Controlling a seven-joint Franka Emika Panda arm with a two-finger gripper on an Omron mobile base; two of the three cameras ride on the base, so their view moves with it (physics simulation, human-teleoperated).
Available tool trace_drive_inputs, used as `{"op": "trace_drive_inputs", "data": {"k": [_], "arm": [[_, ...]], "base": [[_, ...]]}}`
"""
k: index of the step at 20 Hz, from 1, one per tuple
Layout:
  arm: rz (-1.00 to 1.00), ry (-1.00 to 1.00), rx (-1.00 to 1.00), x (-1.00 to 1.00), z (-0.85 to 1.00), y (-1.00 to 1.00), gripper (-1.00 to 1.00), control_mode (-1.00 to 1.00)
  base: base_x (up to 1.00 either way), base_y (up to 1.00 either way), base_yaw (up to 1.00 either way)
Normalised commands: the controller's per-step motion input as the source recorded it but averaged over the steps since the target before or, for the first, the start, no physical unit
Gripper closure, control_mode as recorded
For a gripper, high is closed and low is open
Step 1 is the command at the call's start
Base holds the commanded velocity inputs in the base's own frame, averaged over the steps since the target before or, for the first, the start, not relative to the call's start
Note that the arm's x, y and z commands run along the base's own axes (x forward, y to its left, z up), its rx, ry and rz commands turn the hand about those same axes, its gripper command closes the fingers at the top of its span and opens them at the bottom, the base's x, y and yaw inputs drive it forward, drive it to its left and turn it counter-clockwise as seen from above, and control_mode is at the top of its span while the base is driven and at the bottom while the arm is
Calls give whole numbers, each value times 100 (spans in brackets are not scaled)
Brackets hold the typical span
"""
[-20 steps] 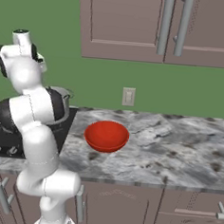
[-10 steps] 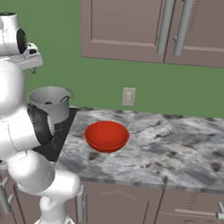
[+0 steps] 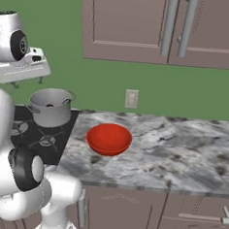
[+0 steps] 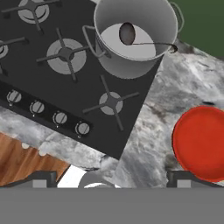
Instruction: Open the cabinet and move the ladle to the pot. Then close the cabinet.
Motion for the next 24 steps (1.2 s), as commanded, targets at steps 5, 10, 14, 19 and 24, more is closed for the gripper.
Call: {"op": "trace_drive_inputs", "data": {"k": [5,10,14,19,24], "arm": [[-17,0,1,-16,-21,-56,-100,-100],[-9,0,1,-11,-1,-20,-100,100],[0,0,0,0,0,0,-100,100],[0,0,0,0,0,0,-100,100],[0,0,0,0,0,0,-100,100]], "base": [[0,0,0],[-28,-2,-4],[-100,-1,-9],[-100,35,-10],[-100,95,-7]]}}
